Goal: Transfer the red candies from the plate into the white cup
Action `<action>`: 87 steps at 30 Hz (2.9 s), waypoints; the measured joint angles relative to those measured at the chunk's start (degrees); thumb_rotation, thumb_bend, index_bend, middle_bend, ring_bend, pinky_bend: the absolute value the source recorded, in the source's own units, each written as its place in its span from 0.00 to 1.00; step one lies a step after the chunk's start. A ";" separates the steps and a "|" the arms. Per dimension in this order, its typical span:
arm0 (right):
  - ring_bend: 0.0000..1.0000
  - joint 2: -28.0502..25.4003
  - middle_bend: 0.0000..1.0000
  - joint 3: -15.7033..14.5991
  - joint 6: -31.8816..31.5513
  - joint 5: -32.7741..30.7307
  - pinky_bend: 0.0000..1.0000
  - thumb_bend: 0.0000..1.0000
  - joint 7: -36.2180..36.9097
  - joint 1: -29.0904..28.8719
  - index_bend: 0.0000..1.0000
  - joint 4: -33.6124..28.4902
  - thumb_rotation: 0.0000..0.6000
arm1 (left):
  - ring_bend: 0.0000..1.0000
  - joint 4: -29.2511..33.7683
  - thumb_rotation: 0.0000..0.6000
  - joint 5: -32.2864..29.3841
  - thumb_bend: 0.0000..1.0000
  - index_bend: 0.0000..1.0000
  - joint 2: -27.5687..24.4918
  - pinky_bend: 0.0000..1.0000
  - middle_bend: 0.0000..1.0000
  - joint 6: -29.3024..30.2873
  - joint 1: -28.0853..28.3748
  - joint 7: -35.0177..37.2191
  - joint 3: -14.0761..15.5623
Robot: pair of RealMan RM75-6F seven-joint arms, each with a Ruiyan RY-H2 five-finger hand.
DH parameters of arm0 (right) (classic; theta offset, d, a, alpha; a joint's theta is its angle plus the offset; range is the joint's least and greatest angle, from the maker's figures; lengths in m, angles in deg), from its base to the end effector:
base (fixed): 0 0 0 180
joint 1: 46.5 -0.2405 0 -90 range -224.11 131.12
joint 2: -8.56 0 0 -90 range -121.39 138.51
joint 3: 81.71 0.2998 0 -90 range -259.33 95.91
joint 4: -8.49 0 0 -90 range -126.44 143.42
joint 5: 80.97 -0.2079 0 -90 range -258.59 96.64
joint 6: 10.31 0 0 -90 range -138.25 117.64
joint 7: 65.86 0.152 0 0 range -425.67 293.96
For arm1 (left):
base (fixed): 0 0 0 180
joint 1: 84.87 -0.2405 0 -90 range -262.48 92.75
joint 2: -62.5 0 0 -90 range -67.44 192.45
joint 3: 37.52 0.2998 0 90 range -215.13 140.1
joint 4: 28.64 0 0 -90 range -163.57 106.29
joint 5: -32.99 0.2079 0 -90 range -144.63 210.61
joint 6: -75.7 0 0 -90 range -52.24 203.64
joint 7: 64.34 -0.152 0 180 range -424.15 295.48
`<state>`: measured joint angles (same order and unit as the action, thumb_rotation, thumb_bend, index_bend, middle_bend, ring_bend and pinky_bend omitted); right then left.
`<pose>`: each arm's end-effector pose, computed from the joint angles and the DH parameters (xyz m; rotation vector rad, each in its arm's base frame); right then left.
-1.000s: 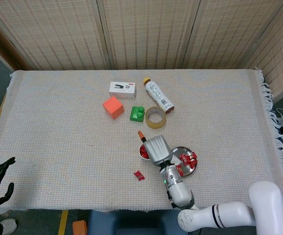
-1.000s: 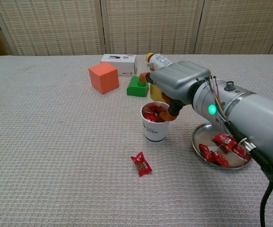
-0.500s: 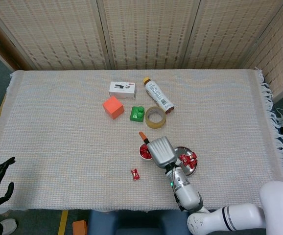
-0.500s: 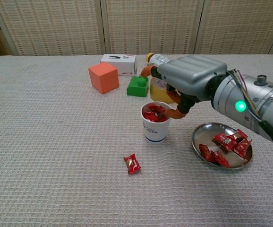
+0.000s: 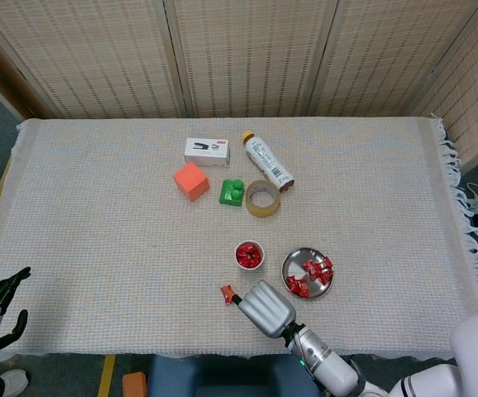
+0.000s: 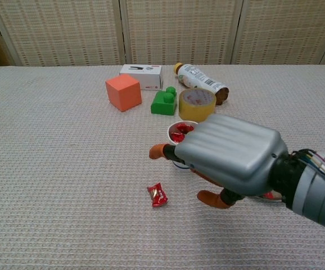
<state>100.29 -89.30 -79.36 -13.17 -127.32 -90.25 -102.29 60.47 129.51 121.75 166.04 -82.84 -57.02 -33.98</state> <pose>-0.1134 -0.2406 -0.0464 2.2647 -0.3906 0.7732 -0.3510 0.1505 0.2008 -1.5305 -0.8861 -0.9344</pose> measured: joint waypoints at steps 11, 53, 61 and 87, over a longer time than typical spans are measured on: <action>0.74 12.05 0.79 4.68 3.88 -9.16 1.00 0.25 -5.08 -1.16 0.31 12.20 1.00 | 0.21 -0.30 1.00 0.04 0.54 0.01 -0.42 0.28 0.15 0.18 0.06 1.48 -0.03; 0.79 22.34 0.79 10.60 4.79 -14.07 1.00 0.25 -5.59 -3.51 0.57 25.64 1.00 | 0.21 -0.93 1.00 0.12 0.54 0.01 -1.05 0.28 0.15 1.12 -0.17 4.21 -0.11; 0.81 22.54 0.79 9.47 4.12 -13.97 1.00 0.32 -7.51 -3.32 0.76 26.00 1.00 | 0.21 -0.78 1.00 0.29 0.54 0.01 -0.96 0.28 0.15 1.27 -0.29 3.69 -0.04; 0.81 12.72 0.79 17.17 -3.43 -5.18 1.00 0.32 0.79 -1.19 0.72 12.28 1.00 | 0.21 -0.72 1.00 0.16 0.54 0.01 -0.86 0.29 0.15 0.73 -0.11 3.30 -0.06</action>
<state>113.01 -72.13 -82.79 -18.35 -126.53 -91.44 -90.01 59.75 129.67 120.89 166.77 -82.95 -53.72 -34.04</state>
